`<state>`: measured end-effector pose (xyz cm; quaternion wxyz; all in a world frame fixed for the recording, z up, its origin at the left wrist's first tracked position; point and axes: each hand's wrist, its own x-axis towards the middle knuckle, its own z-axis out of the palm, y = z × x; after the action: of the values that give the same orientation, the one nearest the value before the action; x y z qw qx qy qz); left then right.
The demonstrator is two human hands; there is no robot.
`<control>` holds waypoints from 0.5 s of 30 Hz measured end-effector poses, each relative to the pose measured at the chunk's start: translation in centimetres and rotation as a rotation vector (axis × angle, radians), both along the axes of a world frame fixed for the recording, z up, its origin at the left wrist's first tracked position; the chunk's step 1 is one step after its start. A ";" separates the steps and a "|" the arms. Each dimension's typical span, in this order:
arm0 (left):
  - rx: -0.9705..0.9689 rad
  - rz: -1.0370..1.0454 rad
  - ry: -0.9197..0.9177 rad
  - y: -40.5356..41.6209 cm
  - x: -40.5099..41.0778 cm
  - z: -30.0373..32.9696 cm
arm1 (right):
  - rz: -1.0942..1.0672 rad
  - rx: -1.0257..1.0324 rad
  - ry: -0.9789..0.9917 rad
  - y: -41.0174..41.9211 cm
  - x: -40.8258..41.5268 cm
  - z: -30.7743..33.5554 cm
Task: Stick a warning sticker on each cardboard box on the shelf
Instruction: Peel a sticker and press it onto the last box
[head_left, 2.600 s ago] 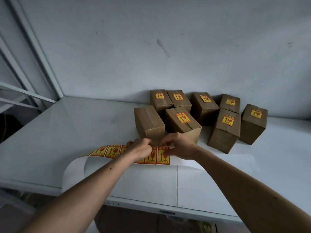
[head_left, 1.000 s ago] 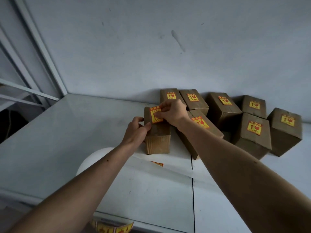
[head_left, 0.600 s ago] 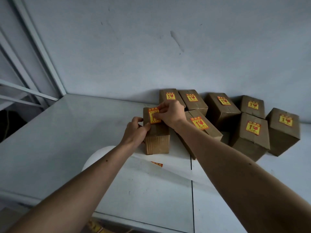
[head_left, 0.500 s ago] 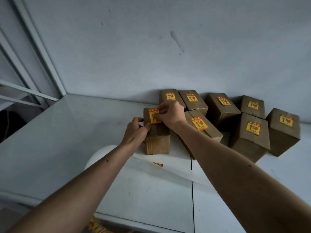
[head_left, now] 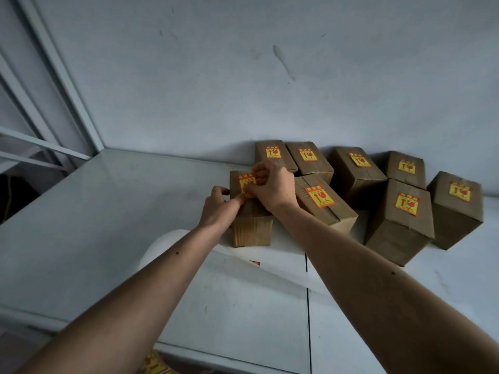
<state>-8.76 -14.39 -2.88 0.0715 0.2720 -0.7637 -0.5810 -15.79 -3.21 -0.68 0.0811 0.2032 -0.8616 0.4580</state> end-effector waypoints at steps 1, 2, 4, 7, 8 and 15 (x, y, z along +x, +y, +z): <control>0.005 -0.003 0.002 0.0 0.0 0.0 | -0.017 0.013 0.019 -0.2 0.0 -0.2; 0.007 -0.006 0.006 0.1 0.1 0.0 | -0.041 0.031 0.037 -0.3 -0.2 -0.3; 0.005 -0.008 0.011 0.0 0.1 -0.2 | -0.088 0.064 0.045 -0.5 -0.8 -0.5; 0.008 -0.017 0.015 -0.1 0.1 -0.4 | -0.127 0.155 -0.015 -0.8 -1.7 -0.4; 0.013 -0.020 0.019 -0.1 0.0 -0.4 | -0.135 0.192 -0.023 -1.0 -1.9 -0.4; -0.031 -0.053 0.038 0.0 0.2 -0.3 | -0.228 0.336 -0.042 -1.9 -2.9 0.4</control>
<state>-8.60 -14.37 -3.16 0.0746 0.2396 -0.7780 -0.5760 -18.68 -5.14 -0.32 0.0796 0.1053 -0.9448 0.2998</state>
